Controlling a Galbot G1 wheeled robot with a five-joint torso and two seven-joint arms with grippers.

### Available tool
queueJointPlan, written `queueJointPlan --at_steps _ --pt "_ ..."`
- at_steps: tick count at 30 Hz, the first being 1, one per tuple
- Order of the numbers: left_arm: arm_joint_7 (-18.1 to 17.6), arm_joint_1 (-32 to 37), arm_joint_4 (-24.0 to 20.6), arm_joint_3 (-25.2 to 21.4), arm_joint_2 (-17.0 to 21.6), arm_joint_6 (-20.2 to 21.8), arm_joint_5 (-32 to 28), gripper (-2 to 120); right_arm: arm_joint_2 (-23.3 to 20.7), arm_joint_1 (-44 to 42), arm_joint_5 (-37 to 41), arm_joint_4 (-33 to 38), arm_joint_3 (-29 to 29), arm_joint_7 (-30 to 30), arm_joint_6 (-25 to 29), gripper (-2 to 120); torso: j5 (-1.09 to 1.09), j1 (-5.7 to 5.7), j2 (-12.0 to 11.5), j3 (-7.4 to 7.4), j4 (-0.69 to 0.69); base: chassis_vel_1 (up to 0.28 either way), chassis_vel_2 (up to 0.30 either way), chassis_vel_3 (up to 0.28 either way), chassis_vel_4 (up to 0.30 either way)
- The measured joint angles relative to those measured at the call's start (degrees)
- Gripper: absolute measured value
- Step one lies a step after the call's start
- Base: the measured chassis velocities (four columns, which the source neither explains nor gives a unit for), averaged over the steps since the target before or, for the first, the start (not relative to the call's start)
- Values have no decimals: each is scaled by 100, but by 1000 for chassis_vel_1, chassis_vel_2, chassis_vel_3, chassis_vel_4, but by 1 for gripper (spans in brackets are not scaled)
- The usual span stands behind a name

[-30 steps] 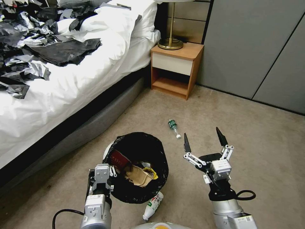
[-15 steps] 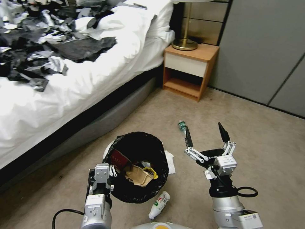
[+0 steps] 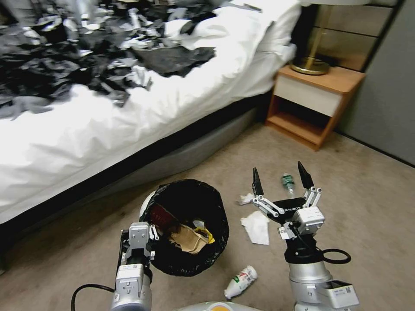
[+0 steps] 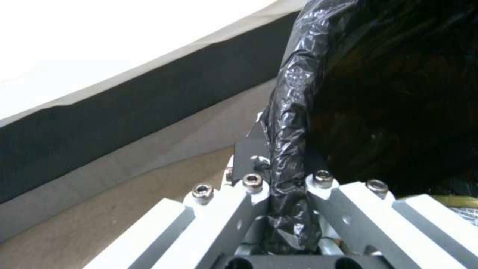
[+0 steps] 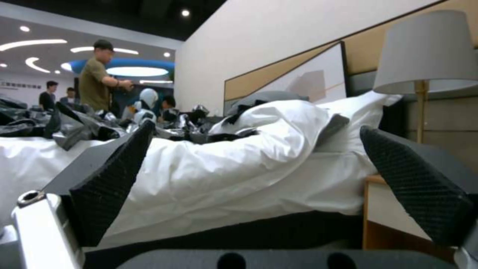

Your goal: Pick up the trash bin, then pick up the garbage from the floor and place it into the trash bin.

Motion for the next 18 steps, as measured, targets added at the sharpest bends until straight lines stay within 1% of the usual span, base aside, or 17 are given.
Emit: queueJointPlan --at_steps 4,6,8,9,10,11,13,14,16,18 --pt "6 -4 8 6 -4 -9 12 0 -35 96 -8 30 70 -10 -132 100 0 0 -1 0 -2 4 11 11 17" --pt "15 -6 10 14 -7 -14 21 0 -59 302 35 39 190 10 -390 100 0 0 -1 0 -3 0 0 0 0" --pt "15 -5 11 15 -7 -15 22 0 -62 338 45 39 208 17 -435 100 0 0 -1 0 -3 0 0 0 0" --pt "16 -4 11 17 -8 -19 30 0 -86 606 154 45 336 75 -797 100 0 0 -1 0 -1 0 0 0 0" --pt "16 -4 11 17 -8 -19 30 0 -86 606 154 45 336 75 -797 100 0 0 -1 0 -1 0 0 0 0" --pt "17 -1 11 16 -7 -21 36 0 -122 835 292 38 434 89 -1072 100 0 0 -1 0 -2 0 0 0 0" --pt "20 9 11 17 -6 -25 49 0 -181 1186 533 -37 548 92 -1430 100 0 0 -1 0 -1 0 0 0 0" --pt "20 9 11 17 -6 -25 49 0 -181 1186 533 -37 548 92 -1430 100 0 0 -1 0 -1 0 0 0 0" --pt "22 19 6 17 -5 -26 64 0 -234 1477 737 -129 655 74 -1762 100 0 0 -1 0 -2 0 0 0 0" --pt "27 24 4 24 -6 -32 84 0 -315 1913 967 -404 736 88 -2426 100 0 0 -1 0 0 0 0 0 0"
